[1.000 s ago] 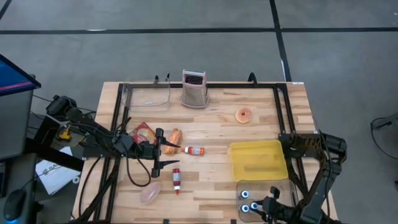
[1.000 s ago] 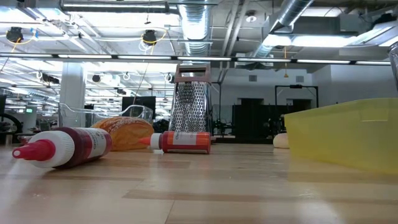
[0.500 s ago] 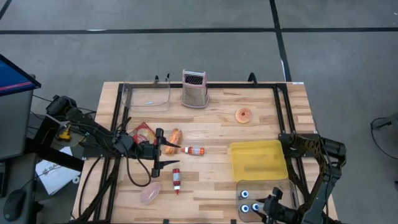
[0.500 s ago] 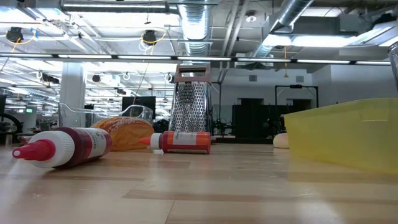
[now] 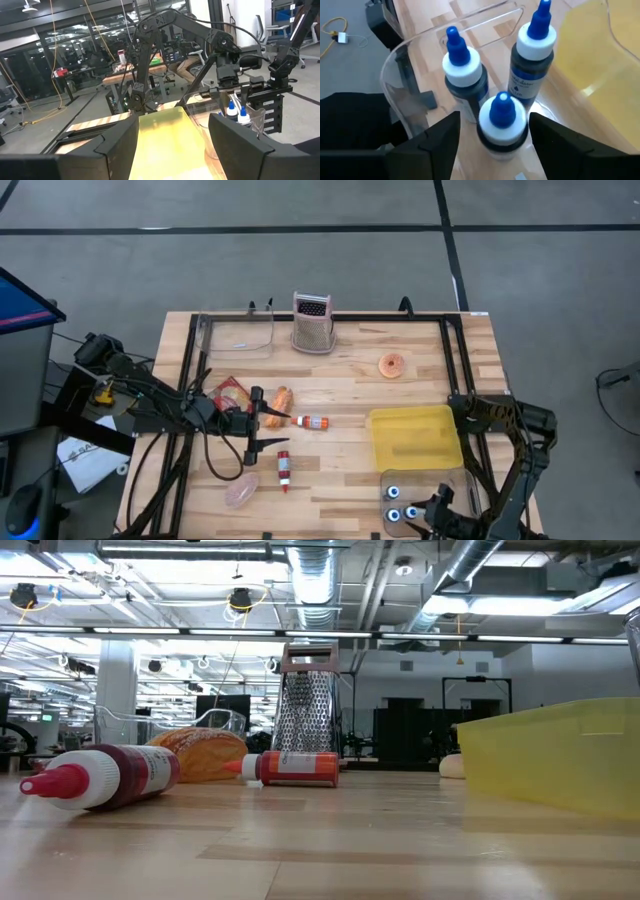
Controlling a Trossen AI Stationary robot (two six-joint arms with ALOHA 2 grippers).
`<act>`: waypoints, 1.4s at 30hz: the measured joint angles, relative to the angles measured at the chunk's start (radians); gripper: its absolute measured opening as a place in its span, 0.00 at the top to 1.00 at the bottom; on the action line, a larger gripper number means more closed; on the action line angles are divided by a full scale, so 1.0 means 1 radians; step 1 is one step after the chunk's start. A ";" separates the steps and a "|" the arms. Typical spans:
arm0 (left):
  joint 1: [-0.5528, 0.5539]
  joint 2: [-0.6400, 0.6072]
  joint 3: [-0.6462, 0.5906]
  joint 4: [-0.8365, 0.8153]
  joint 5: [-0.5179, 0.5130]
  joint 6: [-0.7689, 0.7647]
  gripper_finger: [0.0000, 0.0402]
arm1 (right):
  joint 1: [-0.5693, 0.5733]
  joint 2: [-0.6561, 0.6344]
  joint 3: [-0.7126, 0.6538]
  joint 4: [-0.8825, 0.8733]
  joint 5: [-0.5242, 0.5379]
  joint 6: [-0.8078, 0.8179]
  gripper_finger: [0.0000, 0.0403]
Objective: Pick & Place Food Item
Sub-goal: Put the blue food coloring bottle into the bottom transparent bin, then put the orange food coloring bottle into the bottom transparent bin
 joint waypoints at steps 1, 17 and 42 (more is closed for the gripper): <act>0.000 0.000 0.000 0.000 0.000 0.000 0.41 | 0.001 0.000 0.000 0.004 0.003 0.000 0.44; 0.000 0.000 0.000 -0.001 0.000 0.000 0.41 | -0.001 -0.001 0.001 0.058 0.032 -0.042 0.50; 0.000 0.000 0.000 -0.004 0.000 0.000 0.41 | 0.000 -0.023 0.002 -0.038 0.192 -0.047 0.50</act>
